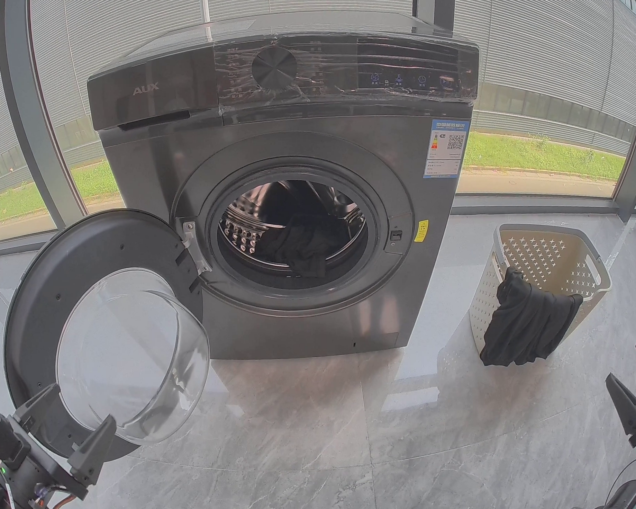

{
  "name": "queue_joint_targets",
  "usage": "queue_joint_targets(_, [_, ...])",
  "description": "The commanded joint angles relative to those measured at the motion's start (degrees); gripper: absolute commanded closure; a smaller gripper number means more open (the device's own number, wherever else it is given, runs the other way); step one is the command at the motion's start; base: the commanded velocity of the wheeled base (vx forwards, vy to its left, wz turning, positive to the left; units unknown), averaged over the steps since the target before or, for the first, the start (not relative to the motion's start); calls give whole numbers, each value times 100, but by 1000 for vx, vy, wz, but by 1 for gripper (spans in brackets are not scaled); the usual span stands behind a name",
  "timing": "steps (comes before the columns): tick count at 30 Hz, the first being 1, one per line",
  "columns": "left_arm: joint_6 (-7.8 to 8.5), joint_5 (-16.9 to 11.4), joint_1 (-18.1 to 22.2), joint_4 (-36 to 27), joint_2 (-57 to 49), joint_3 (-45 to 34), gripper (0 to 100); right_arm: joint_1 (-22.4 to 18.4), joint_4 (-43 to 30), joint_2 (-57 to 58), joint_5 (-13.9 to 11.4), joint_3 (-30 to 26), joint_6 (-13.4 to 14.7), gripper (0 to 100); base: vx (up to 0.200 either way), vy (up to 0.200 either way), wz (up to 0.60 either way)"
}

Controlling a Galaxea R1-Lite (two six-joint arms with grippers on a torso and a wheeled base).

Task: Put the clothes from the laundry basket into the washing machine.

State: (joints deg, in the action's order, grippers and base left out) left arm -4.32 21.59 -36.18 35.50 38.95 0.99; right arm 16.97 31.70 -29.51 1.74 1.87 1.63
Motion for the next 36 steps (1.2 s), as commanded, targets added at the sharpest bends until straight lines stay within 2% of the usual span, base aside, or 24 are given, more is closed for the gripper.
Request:
queue_joint_targets(1, [-272, -14, 920, -1300, -2014, -99, 0, -554, -427, 1009, -51, -2, -67, 0, 0, 0, 0])
queue_joint_targets(2, [-272, -14, 920, -1300, -2014, -99, 0, -554, -427, 1009, -51, -2, -67, 0, 0, 0, 0])
queue_joint_targets(3, [-316, -50, 1254, -1625, -2234, -99, 0, -721, -463, 1150, -69, -28, -155, 0, 0, 0, 0])
queue_joint_targets(6, [-316, -120, 1667, -2311, -2814, -99, 0, -792, -471, 1422, -130, -178, -190, 0, 0, 0, 0])
queue_joint_targets(9, [-316, -340, 2063, -3137, -3297, -72, 0, -809, -858, 1818, -122, -187, -190, 0, 0, 0, 0])
queue_joint_targets(11, [-359, -366, 2133, -3357, -3455, -46, 0, -906, -1201, 2222, -104, -169, -207, 0, 0, 0, 0])
queue_joint_targets(16, [-342, -357, 2203, -3295, -3420, -46, 0, -1003, -1526, 2406, -25, -187, -119, 0, 0, 0, 0])
queue_joint_targets(18, [-236, -357, 2563, -3295, -3403, -46, 0, -1011, -1544, 2398, 160, -187, -146, 0, 0, 0, 0])
queue_joint_targets(19, [-122, -384, 2810, -3295, -3403, -46, 0, -1029, -1544, 2398, 291, -187, -190, 0, 0, 0, 0])
queue_joint_targets(21, [62, -401, 2889, -3304, -3385, -46, 0, -1117, -1544, 2398, 353, -187, -242, 0, 0, 0, 0])
queue_joint_targets(24, [54, -428, 2862, -3304, -3385, -46, 0, -1134, -1544, 2398, 353, -187, -260, 0, 0, 0, 0])
queue_joint_targets(25, [54, -761, 2871, -3304, -3385, -46, 0, -1134, -2027, 2398, 432, -187, -181, 0, 0, 0, 0])
queue_joint_targets(26, [54, -805, 2871, -3304, -3385, -46, 0, -1134, -2150, 2406, 441, -187, -181, 0, 0, 0, 0])
queue_joint_targets(27, [62, -972, 2871, -3304, -3385, -46, 0, -1134, -2625, 2406, 467, -187, -172, 0, 0, 0, 0])
queue_joint_targets(28, [62, -990, 2871, -3304, -3385, -46, 0, -1134, -2686, 2406, 476, -187, -172, 0, 0, 0, 0])
queue_joint_targets(29, [-43, -1148, 2871, -3304, -3385, -46, 0, -1134, -2809, 2398, 494, -187, -242, 0, 0, 0, 0])
queue_joint_targets(31, [-78, -1139, 2871, -3304, -3385, -46, 0, -1134, -2756, 2398, 511, -187, -322, 0, 0, -100, 0])
queue_joint_targets(34, [-34, -1139, 2871, -3304, -3385, -46, 0, -1143, -2756, 2398, 555, -187, -629, 0, 0, -200, 0])
queue_joint_targets(36, [36, -1131, 2871, -3295, -3385, -55, 0, -1187, -2739, 2398, 564, -187, -647, 0, 0, -200, 0])
